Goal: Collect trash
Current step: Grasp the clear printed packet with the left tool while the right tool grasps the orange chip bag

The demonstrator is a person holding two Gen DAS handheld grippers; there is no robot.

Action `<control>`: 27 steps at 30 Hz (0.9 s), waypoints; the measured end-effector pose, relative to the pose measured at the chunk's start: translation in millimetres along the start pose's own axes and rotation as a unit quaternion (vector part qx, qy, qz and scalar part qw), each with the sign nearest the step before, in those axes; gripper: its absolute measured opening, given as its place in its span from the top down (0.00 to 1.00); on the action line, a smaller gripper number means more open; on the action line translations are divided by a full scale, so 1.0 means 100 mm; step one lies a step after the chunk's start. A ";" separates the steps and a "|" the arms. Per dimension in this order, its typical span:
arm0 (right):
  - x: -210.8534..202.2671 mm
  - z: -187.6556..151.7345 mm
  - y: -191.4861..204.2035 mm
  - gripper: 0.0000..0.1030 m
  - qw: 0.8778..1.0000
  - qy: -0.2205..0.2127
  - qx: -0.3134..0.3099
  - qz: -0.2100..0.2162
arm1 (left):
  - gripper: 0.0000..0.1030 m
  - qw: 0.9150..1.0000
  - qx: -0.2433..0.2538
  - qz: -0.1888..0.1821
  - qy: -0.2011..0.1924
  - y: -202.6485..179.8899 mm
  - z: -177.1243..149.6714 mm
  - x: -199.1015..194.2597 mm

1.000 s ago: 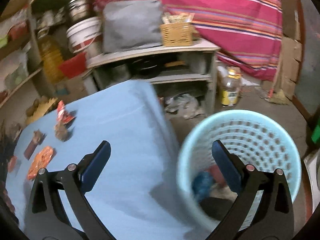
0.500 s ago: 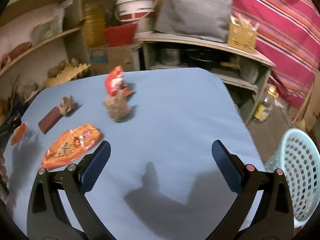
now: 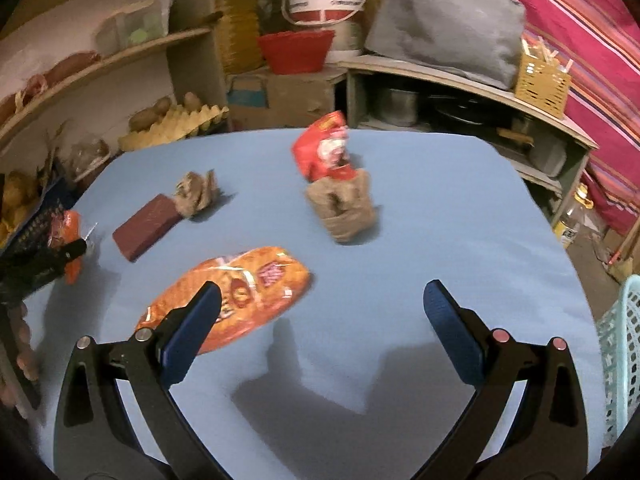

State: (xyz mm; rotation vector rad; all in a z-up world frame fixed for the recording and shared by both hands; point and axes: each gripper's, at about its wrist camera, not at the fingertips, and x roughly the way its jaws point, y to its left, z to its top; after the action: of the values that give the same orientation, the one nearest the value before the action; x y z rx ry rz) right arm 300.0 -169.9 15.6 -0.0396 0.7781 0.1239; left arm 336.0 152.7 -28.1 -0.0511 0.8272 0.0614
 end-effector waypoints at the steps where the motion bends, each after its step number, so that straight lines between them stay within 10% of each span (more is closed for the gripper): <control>1: 0.02 0.00 0.04 0.04 1.000 0.003 -0.004 0.000 | 0.70 1.000 -0.004 -0.003 -0.001 0.03 0.00 -0.03; 17: 0.36 -0.14 0.84 0.09 0.997 0.065 -0.052 0.000 | 0.73 0.999 0.021 0.014 -0.047 0.25 -0.09 -0.64; 27: 0.34 -0.19 0.81 0.84 0.994 0.082 -0.052 0.057 | 0.73 0.998 0.032 0.006 -0.050 0.10 -0.12 -0.75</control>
State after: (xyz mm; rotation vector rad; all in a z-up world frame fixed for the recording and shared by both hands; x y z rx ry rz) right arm 300.5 -88.2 -21.3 -0.1065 0.9379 0.2717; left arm 276.0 159.1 18.3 0.0167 0.7285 0.0482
